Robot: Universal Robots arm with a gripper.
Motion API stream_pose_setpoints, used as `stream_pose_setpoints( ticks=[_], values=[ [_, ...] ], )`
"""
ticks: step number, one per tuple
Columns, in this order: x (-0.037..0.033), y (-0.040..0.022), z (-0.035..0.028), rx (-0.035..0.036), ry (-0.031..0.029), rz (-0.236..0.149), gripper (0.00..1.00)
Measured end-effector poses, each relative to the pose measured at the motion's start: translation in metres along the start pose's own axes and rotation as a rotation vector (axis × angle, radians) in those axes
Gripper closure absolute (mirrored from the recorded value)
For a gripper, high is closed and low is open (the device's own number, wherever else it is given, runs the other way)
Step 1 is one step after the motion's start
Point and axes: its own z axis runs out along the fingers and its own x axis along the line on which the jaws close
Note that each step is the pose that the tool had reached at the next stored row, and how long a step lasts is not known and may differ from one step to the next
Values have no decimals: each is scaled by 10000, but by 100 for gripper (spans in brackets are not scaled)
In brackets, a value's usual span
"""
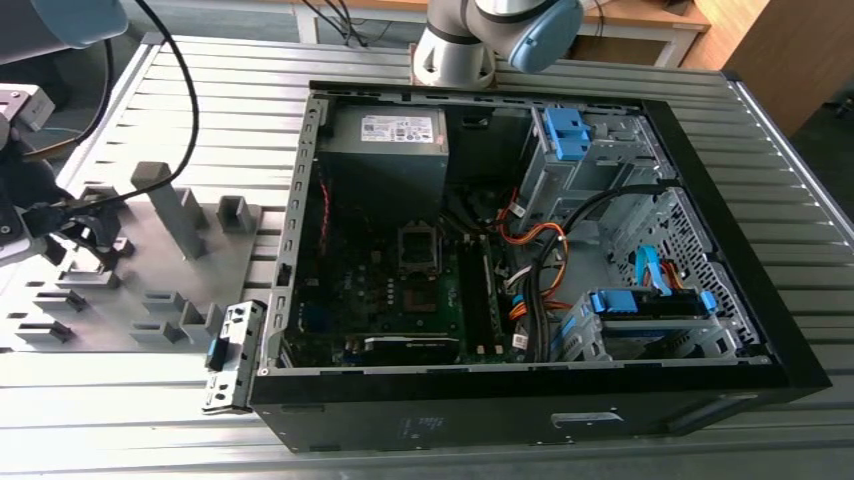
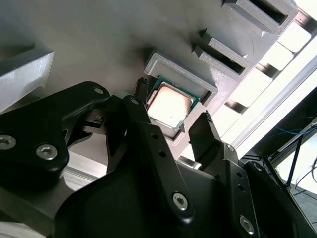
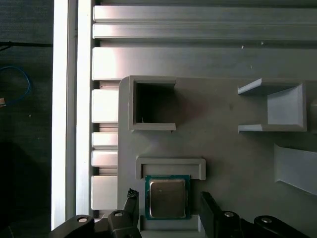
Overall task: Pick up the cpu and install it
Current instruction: 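Pick up the cpu and move it towards the insertion slot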
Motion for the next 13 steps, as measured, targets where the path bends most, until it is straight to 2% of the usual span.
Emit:
stream_pose_setpoints(
  ticks=[5,9,13],
  values=[
    [-1,11,21,-4,6,-191,40],
    [0,12,61,2,8,-232,40],
    [1,16,75,4,11,-239,40]
  ],
)
